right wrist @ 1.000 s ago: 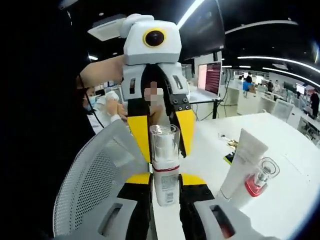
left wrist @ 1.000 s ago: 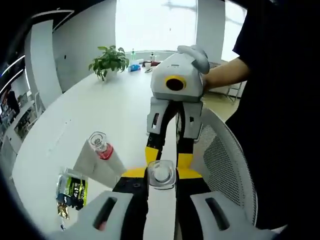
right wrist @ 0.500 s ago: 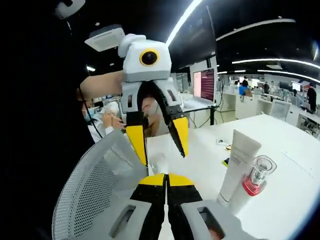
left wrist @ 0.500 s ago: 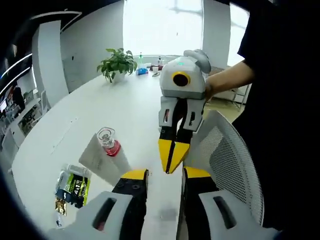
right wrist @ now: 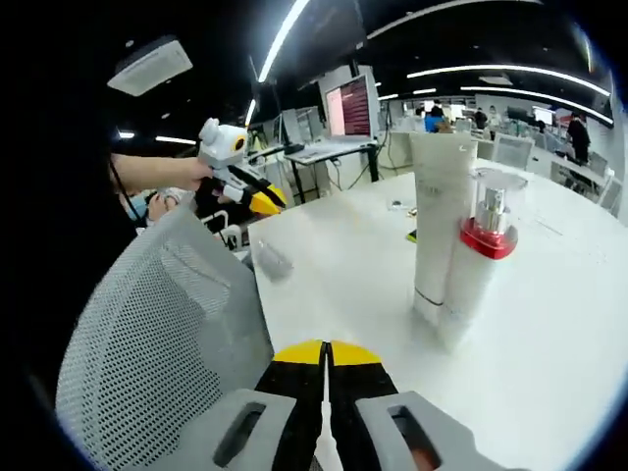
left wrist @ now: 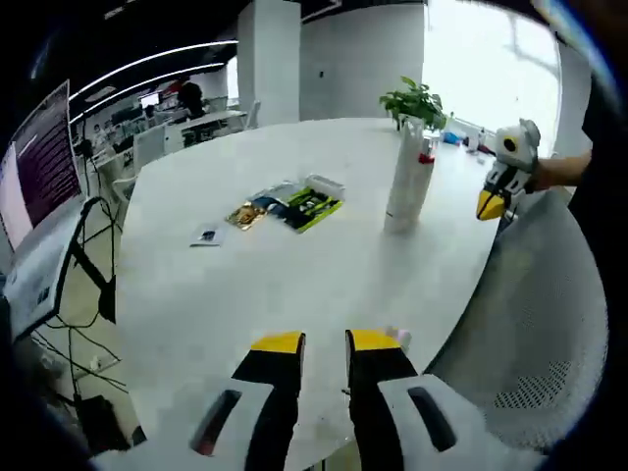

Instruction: Arrange the skincare products in the storage area until every visible bottle or jar stands upright without overlapping.

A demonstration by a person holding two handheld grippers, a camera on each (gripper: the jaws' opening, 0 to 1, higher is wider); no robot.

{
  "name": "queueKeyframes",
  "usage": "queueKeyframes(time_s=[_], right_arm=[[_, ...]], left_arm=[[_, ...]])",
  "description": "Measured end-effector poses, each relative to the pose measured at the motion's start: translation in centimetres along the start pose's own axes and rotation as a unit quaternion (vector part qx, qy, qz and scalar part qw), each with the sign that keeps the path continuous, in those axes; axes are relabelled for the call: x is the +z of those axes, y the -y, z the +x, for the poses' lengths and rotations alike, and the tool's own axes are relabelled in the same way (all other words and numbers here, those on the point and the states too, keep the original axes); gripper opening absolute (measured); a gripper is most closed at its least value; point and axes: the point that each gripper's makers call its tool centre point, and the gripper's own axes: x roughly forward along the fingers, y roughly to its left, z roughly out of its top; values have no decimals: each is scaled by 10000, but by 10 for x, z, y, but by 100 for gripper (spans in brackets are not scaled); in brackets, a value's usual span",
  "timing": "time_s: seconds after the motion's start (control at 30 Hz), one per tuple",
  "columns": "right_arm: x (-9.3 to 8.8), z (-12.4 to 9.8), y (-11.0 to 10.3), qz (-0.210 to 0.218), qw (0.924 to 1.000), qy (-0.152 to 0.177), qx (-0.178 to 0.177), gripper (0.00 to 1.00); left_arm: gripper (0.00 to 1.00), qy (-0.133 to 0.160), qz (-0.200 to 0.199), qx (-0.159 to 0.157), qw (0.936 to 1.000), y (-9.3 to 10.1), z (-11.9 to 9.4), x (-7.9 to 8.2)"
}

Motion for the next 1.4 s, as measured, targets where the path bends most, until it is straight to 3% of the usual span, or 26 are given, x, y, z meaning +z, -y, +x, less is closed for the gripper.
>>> queueKeyframes(time_s=[0.03, 0.07, 0.17, 0.3, 0.37, 0.63, 0.73, 0.87, 0.93, 1.0, 1.13, 1.2, 1.4], right_arm=[[0, 2, 0, 12, 10000, -7, 44, 0], [1, 3, 2, 31, 10000, 5, 53, 0], [11, 6, 3, 126, 9998, 110, 109, 0], [16, 13, -2, -46, 9998, -16, 188, 0], [17, 13, -4, -68, 9998, -24, 211, 0], [15, 11, -9, 0, 9995, -61, 310, 0], [16, 8, -7, 25, 9996, -85, 267, 0], [18, 5, -5, 116, 9997, -68, 193, 0], [18, 5, -4, 154, 9997, -72, 168, 0], [18, 4, -4, 162, 9997, -85, 154, 0], [19, 4, -1, 214, 9996, -88, 132, 0], [19, 5, 1, 241, 9996, -86, 113, 0], [21, 9, 3, 221, 9996, -117, 130, 0]], left_arm=[[29, -625, -46, -48, 9980, -7, 0, -30], [31, -696, 14, -159, 9974, -2, -1, -38], [31, -618, 79, -138, 9980, 6, -3, -39], [34, -906, 330, -72, 9953, 5, 1, -53], [36, -1004, 607, 100, 9930, -7, 4, -55], [39, -1087, 962, 54, 9894, -21, 8, -41], [40, -1176, 605, 236, 9909, -32, 7, -42], [46, -1106, -298, 495, 9922, -37, 9, -41], [46, -1079, -825, 651, 9886, -33, 9, -39], [47, -1060, -1362, 761, 9821, -27, 9, -36], [48, -1169, -1978, 957, 9685, -17, 13, -38], [49, -1252, -2342, 1233, 9562, -23, 15, -45], [48, -1717, -2179, 1478, 9493, -27, 23, -60]])
